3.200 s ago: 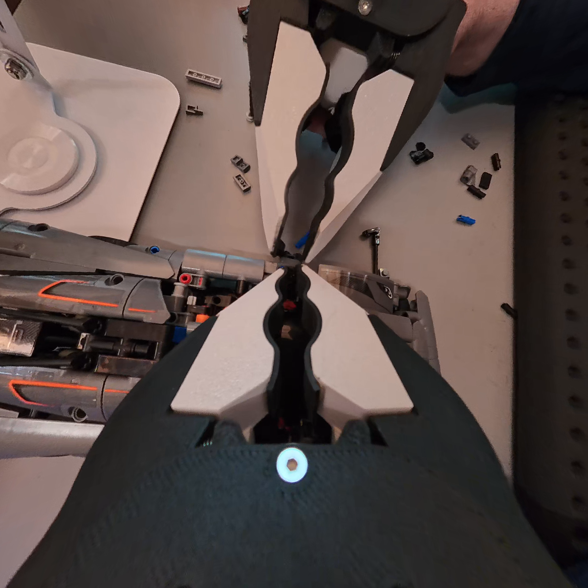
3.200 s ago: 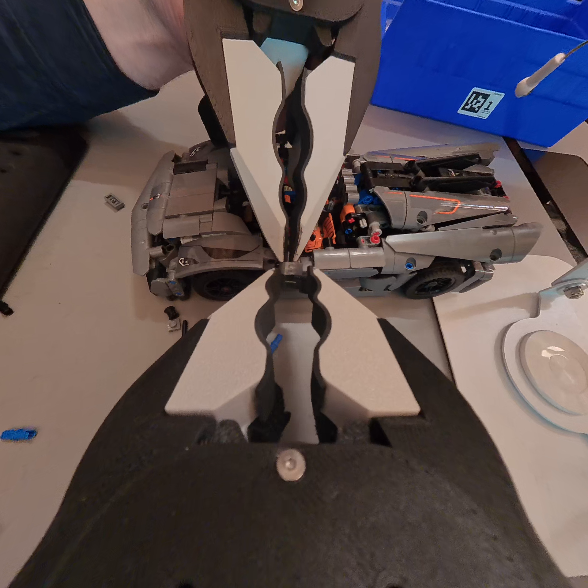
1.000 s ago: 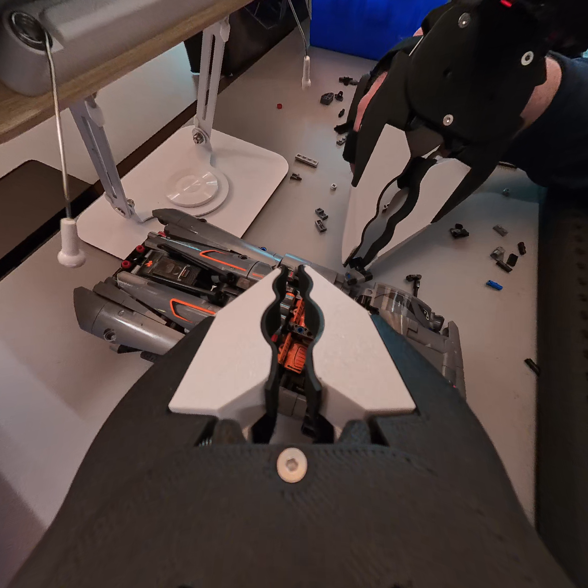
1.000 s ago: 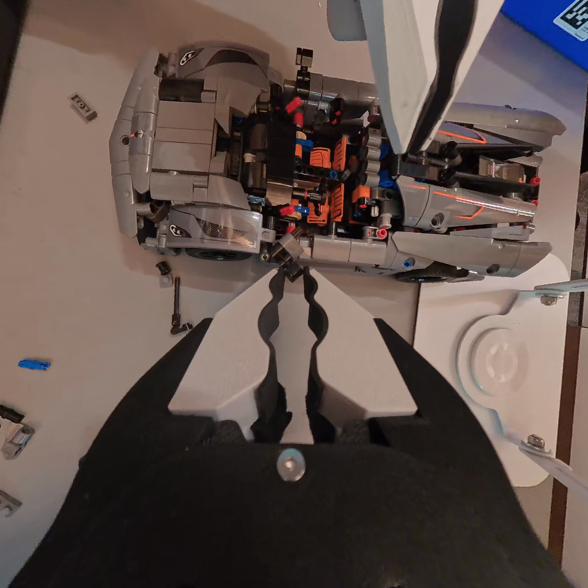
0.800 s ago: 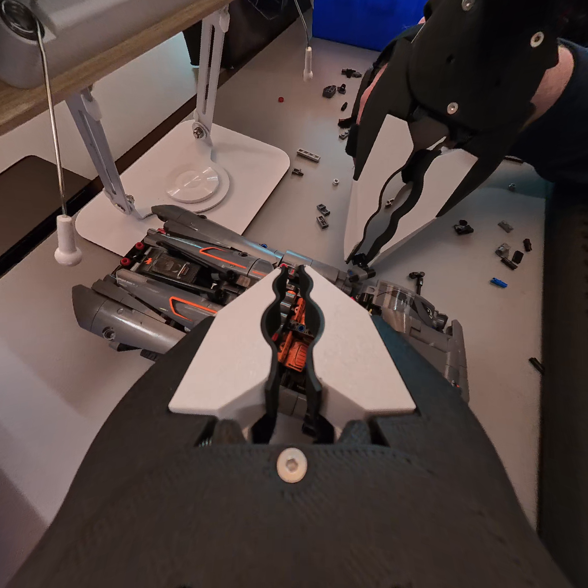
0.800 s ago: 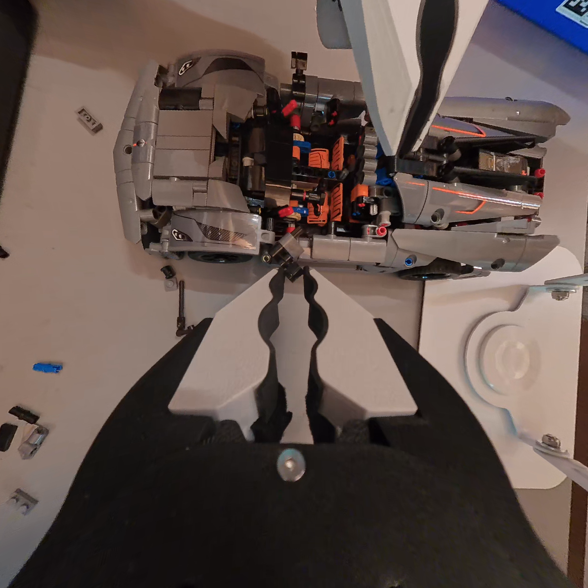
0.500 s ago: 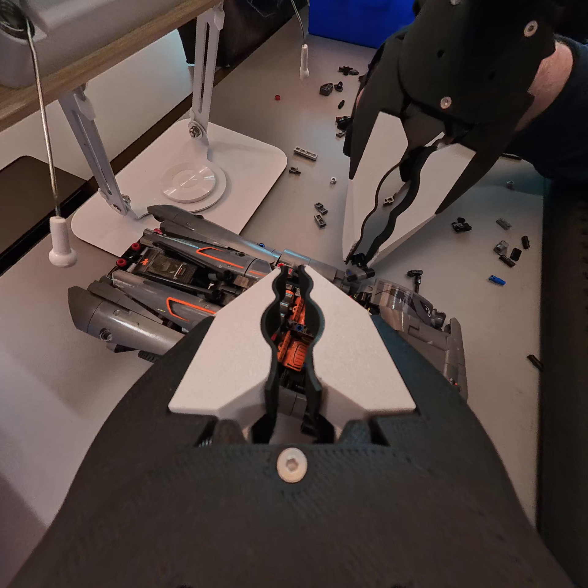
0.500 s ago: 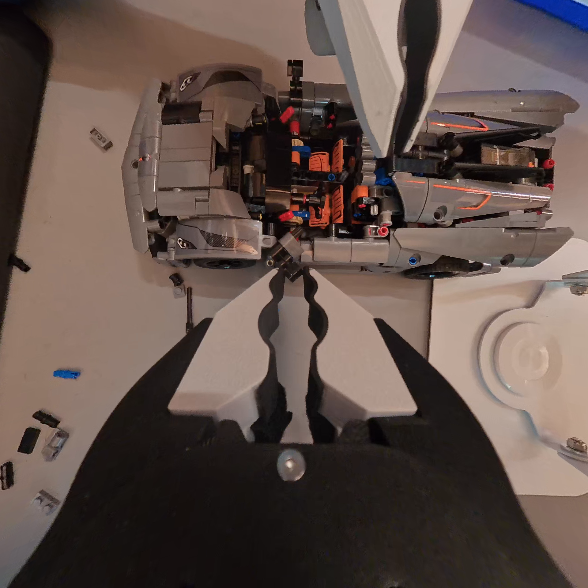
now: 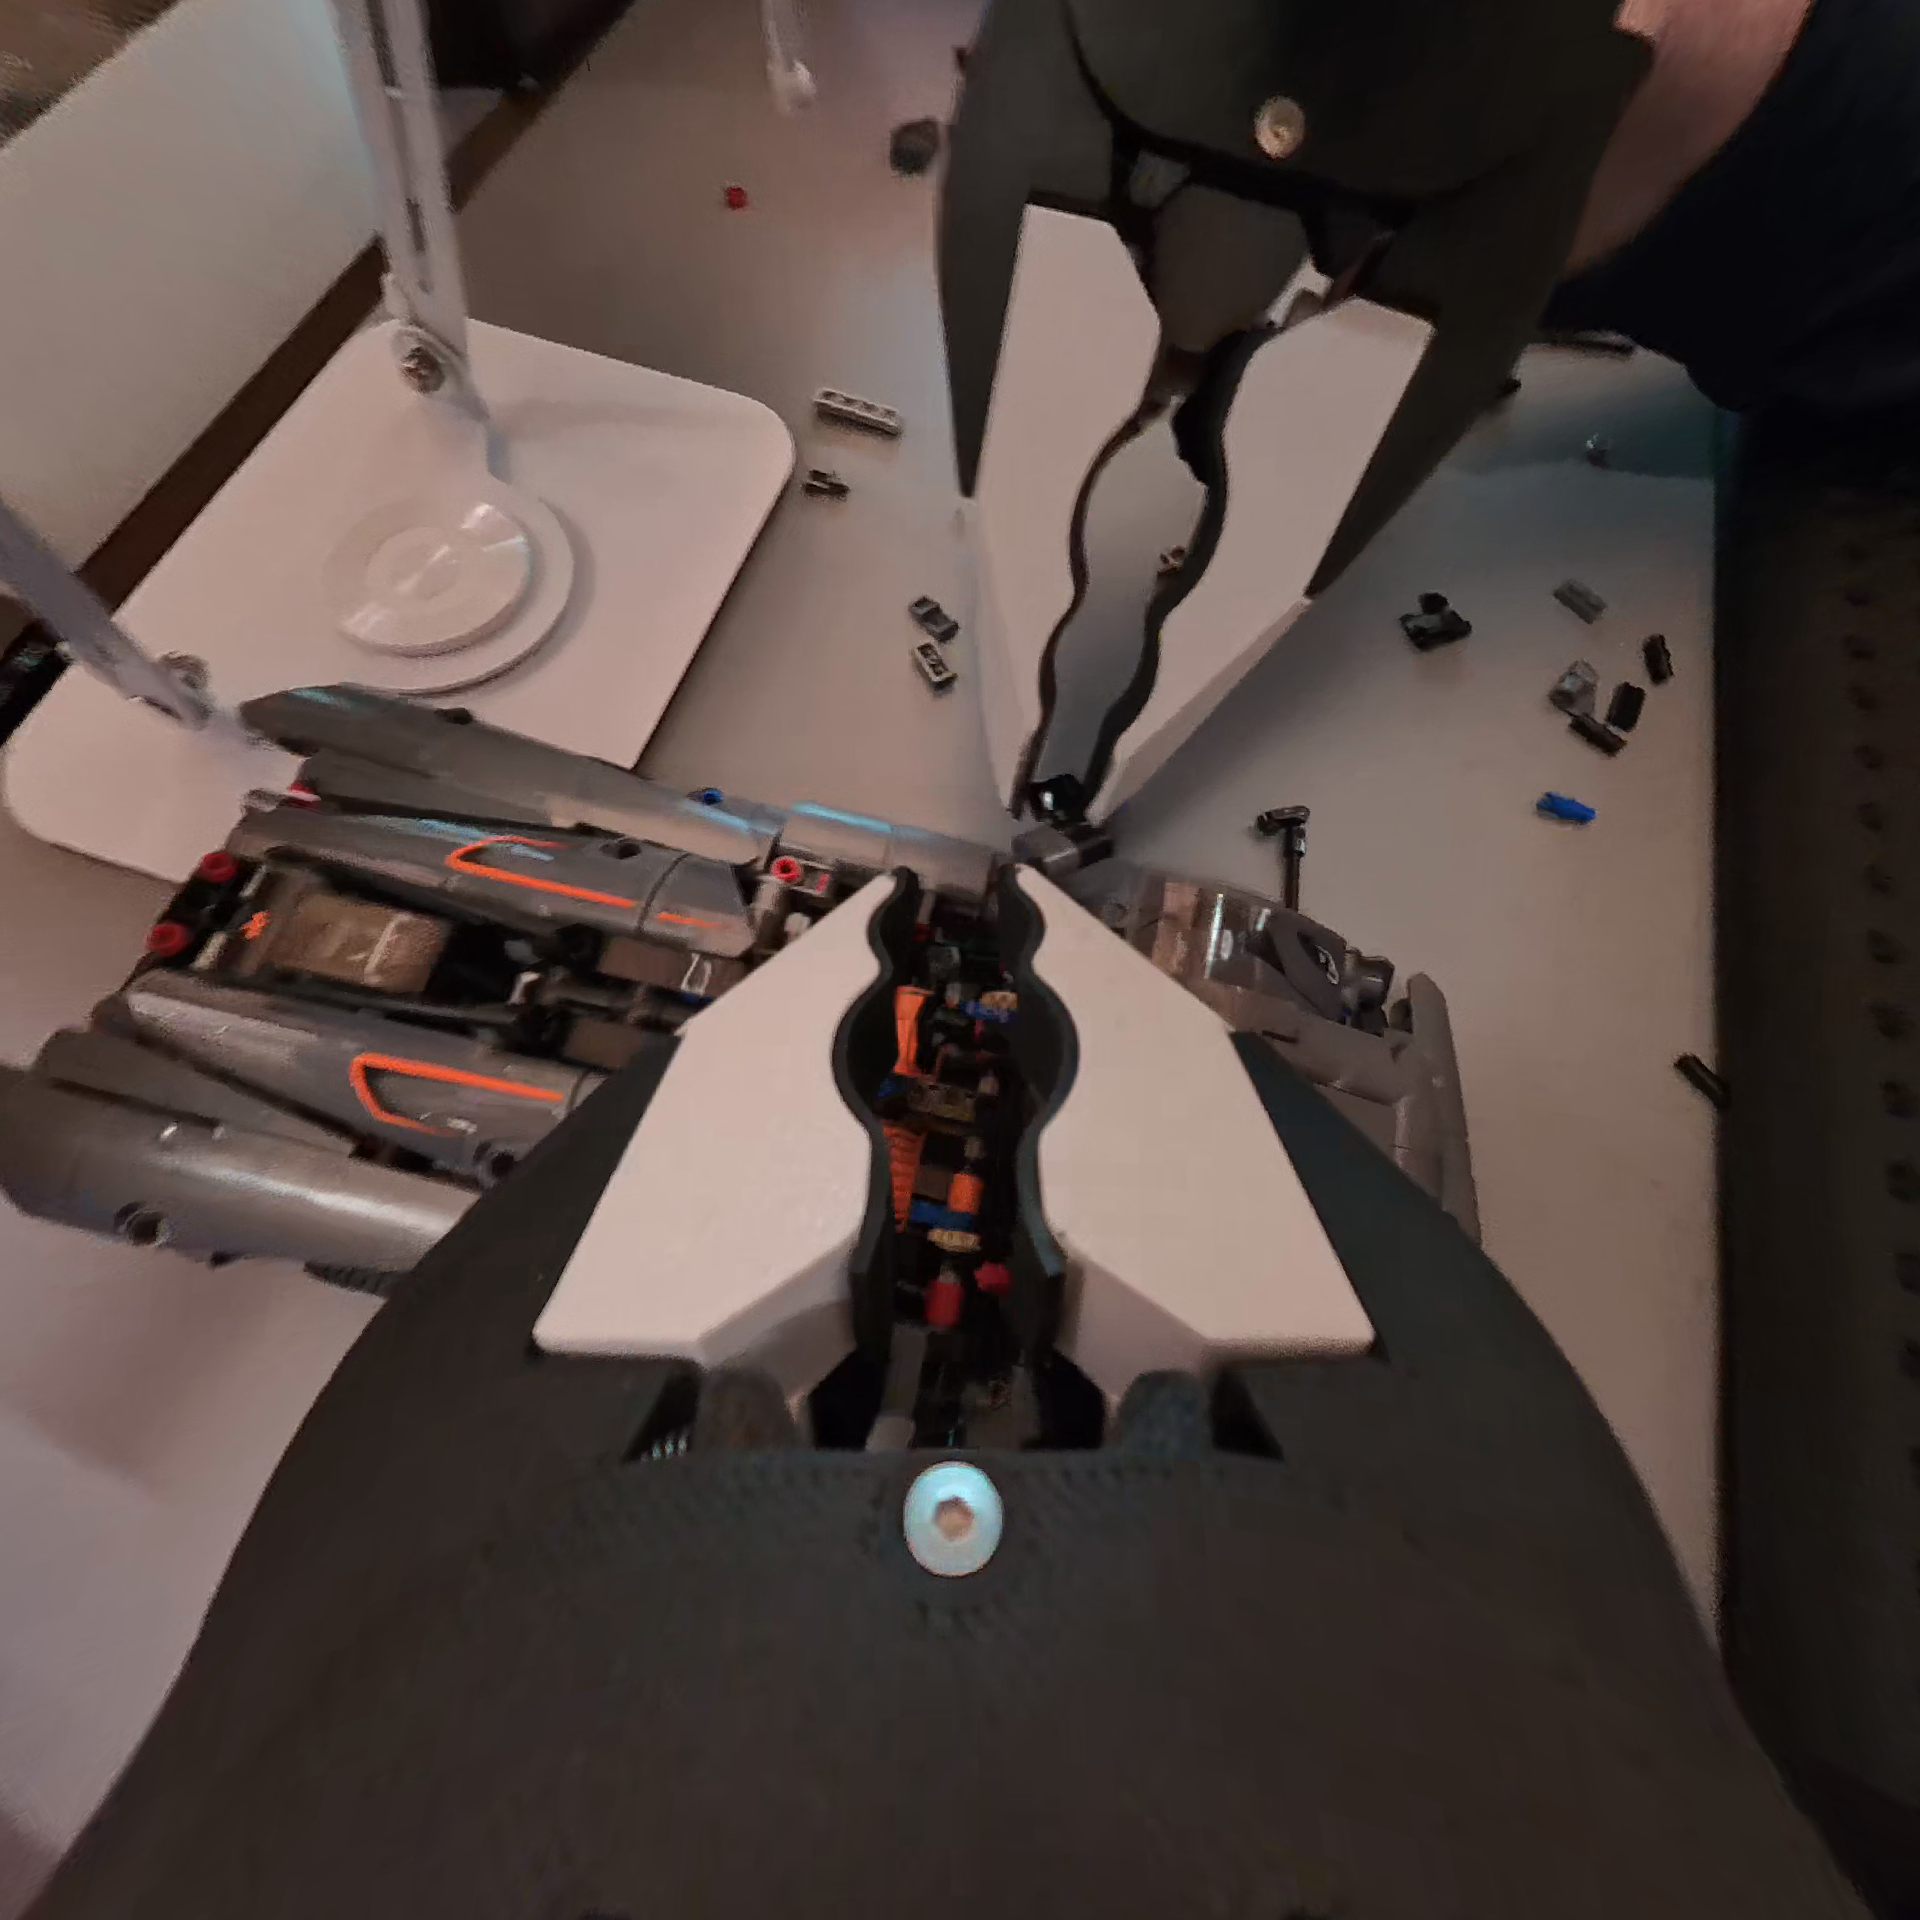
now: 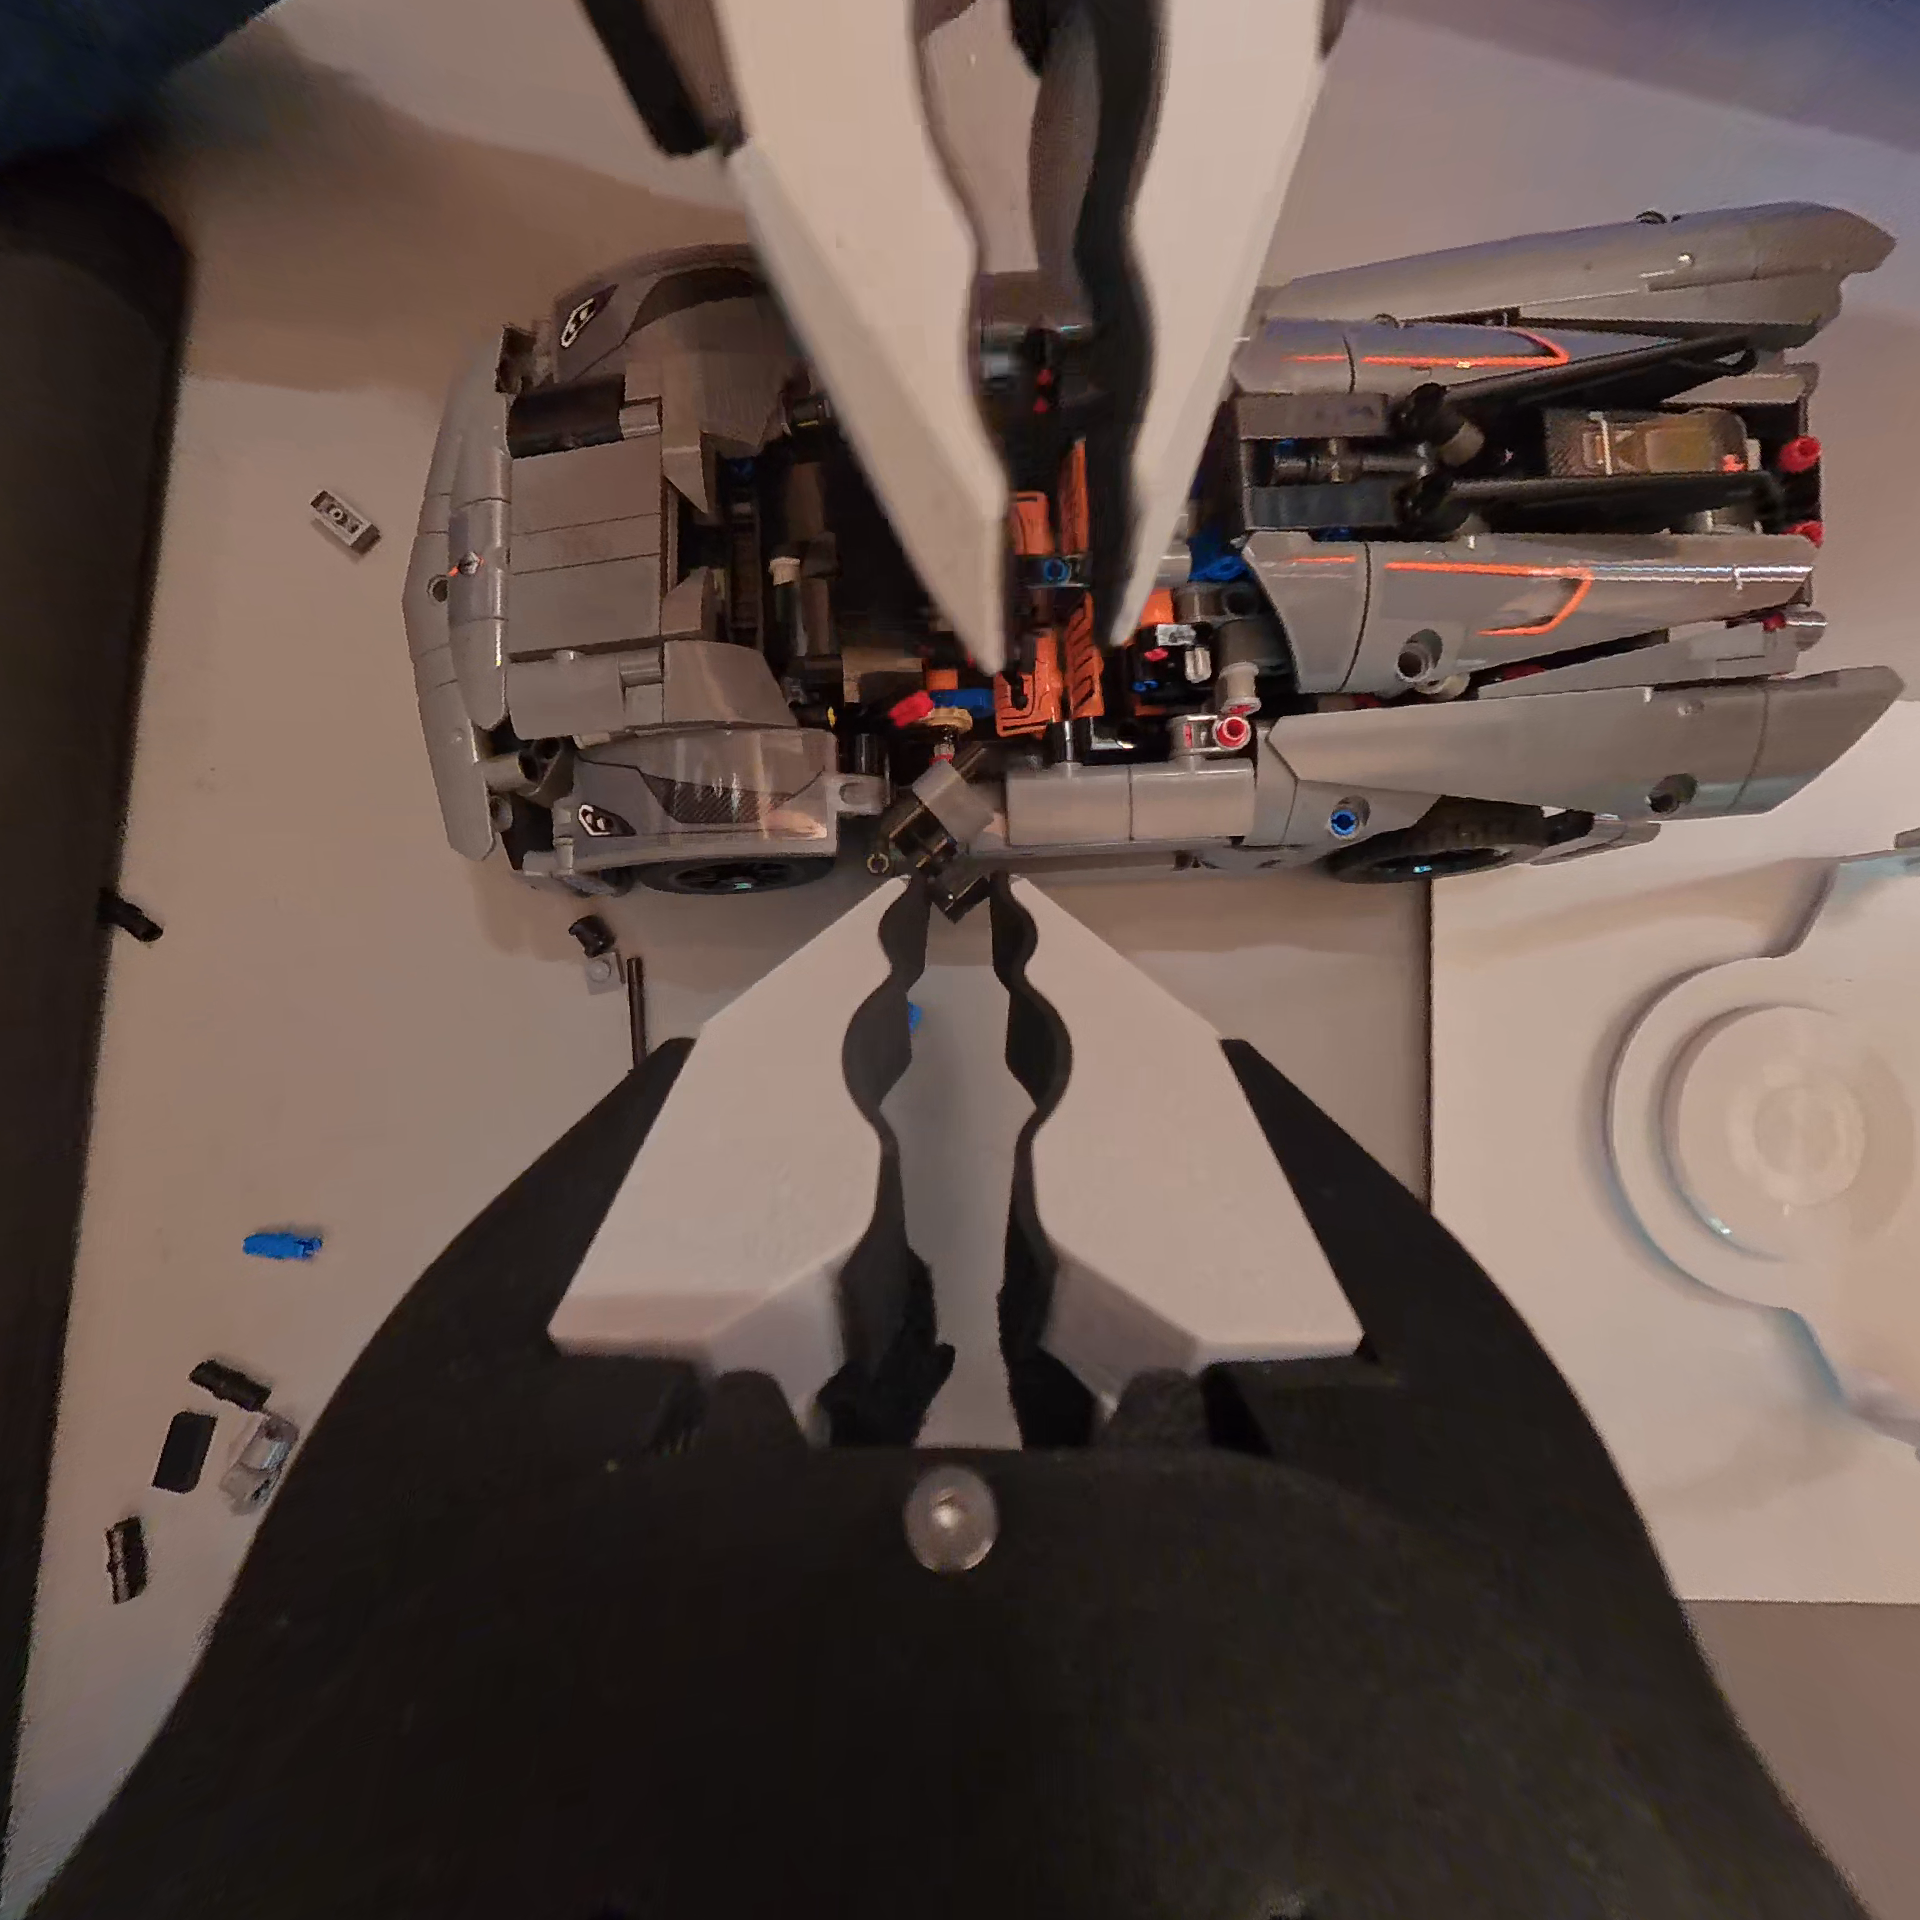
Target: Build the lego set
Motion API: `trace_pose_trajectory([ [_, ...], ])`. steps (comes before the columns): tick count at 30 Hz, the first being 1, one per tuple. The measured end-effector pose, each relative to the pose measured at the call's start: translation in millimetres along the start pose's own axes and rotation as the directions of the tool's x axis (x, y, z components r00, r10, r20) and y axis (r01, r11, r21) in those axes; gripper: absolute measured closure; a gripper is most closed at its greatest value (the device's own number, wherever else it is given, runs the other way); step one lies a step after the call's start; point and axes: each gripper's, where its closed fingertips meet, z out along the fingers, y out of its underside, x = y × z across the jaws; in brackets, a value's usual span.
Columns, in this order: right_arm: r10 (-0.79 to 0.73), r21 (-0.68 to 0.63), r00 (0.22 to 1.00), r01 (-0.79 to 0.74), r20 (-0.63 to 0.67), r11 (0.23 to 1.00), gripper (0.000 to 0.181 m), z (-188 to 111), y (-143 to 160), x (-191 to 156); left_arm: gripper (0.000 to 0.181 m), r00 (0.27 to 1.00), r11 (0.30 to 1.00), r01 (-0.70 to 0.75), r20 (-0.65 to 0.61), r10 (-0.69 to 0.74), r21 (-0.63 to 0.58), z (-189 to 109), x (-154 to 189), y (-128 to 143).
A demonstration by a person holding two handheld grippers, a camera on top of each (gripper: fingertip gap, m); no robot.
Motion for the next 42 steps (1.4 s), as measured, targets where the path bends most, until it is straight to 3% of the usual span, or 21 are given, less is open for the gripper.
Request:
trace_pose_trajectory([
  [6,0.026,0.056,0.999,-0.025,-0.025,0.998,0.172,-8.1,-6.8,7.1,0.156,0.999,1.000,0.017,-0.040,-0.018,-0.026,12.8,8.9,-0.6],
  [11,-0.036,0.065,0.996,0.041,-0.077,0.997,0.172,-14.0,-9.1,10.4,0.167,0.995,0.999,0.042,-0.095,-0.040,0.021,14.5,14.5,-8.0],
  [21,-0.156,0.110,0.976,0.174,-0.154,0.979,0.172,-30.9,-20.8,9.5,0.170,0.979,0.981,0.102,-0.189,-0.069,0.166,0.6,20.0,-28.8],
  [31,-0.194,0.121,0.961,0.220,-0.198,0.968,0.172,-38.3,-27.1,9.0,0.171,0.957,0.946,0.183,-0.269,-0.109,0.267,-9.7,21.2,-44.0],
  [42,-0.203,0.113,0.959,0.228,-0.198,0.967,0.172,-36.9,-26.9,7.8,0.166,0.941,0.923,0.246,-0.300,-0.155,0.296,-12.9,17.1,-48.8],
])
